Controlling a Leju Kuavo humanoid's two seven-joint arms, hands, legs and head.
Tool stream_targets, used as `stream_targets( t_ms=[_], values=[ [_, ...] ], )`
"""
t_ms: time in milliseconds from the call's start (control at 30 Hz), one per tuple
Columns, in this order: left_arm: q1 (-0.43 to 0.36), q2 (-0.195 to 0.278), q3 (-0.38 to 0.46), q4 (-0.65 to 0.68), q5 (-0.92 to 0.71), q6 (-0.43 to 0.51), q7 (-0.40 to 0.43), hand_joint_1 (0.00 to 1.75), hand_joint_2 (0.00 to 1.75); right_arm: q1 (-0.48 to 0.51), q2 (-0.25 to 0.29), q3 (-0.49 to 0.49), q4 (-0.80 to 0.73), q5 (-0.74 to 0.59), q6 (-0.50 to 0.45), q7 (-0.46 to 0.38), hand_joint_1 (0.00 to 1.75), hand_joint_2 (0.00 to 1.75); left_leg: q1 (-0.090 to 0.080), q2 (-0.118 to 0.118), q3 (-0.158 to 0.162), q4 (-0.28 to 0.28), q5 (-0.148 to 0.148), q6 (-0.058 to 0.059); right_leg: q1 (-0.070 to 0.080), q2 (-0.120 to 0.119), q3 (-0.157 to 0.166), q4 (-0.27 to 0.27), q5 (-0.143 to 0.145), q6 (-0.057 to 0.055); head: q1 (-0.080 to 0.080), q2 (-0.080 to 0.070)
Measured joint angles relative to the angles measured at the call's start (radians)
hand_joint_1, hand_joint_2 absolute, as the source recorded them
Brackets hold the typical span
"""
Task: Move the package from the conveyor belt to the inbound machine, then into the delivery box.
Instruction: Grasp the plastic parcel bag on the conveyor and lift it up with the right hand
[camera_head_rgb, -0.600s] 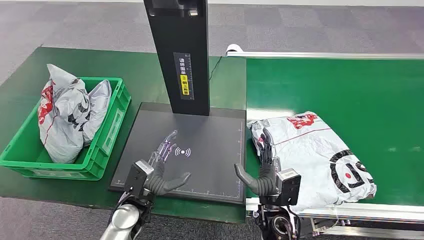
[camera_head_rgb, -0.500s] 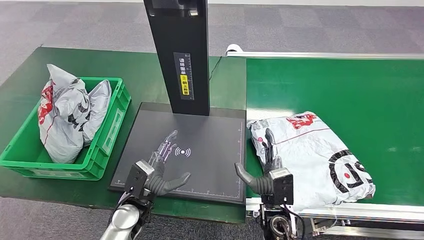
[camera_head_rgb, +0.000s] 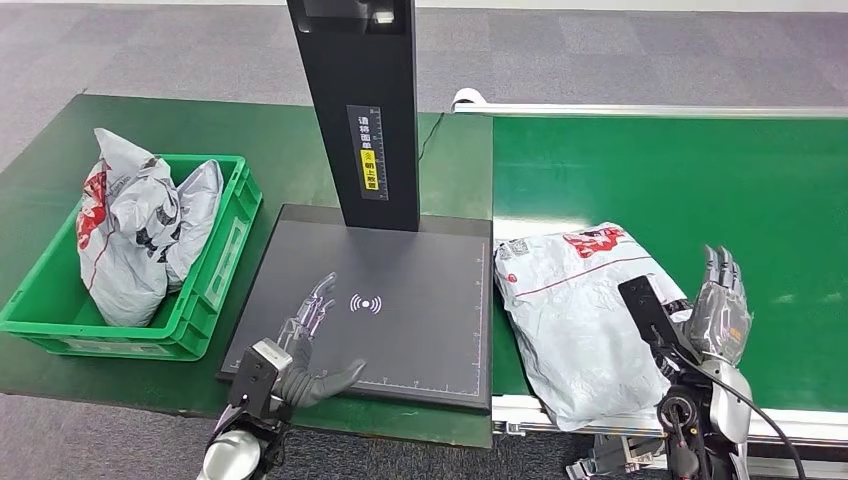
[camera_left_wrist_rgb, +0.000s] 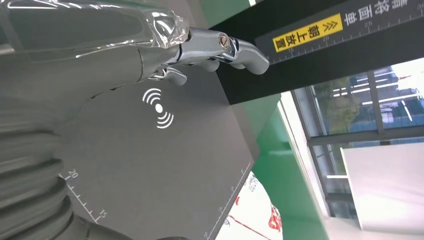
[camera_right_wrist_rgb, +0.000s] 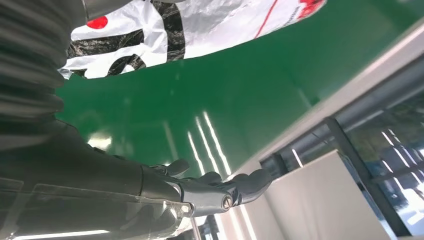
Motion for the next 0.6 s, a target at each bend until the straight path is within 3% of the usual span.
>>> stream_targets(
  t_ms=[133,200,300,367,600],
  values=[
    [0.016,0.0,0.007,-0.016,-0.002,0.002,0.001,0.0,1.75,-0.032,0.0,-0.02,0.042,0.023,0.005,0.009,0.0,1.75,0.0,-0.001,0.0,0.0,0.001,0.0,0.001,0.0,0.0,0.0,0.0,0.0,0.0,0.0],
    [0.018,0.0,0.009,-0.019,-0.005,0.002,0.001,0.0,1.75,-0.043,-0.003,-0.025,0.06,0.052,0.031,0.053,0.0,1.75,0.0,-0.001,0.0,0.0,0.001,0.0,0.001,0.0,0.0,0.0,0.0,0.0,0.0,0.0],
    [0.017,0.0,0.01,-0.02,-0.013,-0.003,0.004,0.0,1.75,-0.053,-0.014,-0.031,0.108,0.115,0.172,0.166,0.0,1.75,0.0,-0.001,0.0,0.0,0.001,0.0,0.0,0.0,0.0,0.0,0.0,0.0,0.0,0.0],
    [0.012,-0.001,0.012,-0.018,-0.016,-0.007,0.007,0.0,1.75,-0.054,-0.021,-0.033,0.148,0.138,0.277,0.197,0.0,1.75,0.0,-0.001,0.0,0.0,0.001,0.0,0.0,0.0,0.0,0.0,0.0,0.0,0.0,0.0],
    [-0.005,-0.008,0.013,0.002,-0.022,-0.009,0.011,0.0,1.75,-0.055,-0.03,-0.017,0.244,0.124,0.44,0.136,0.0,1.75,0.0,-0.001,0.0,0.0,0.0,0.0,0.0,0.0,0.0,0.0,0.0,0.0,0.0,0.0]
  ],
)
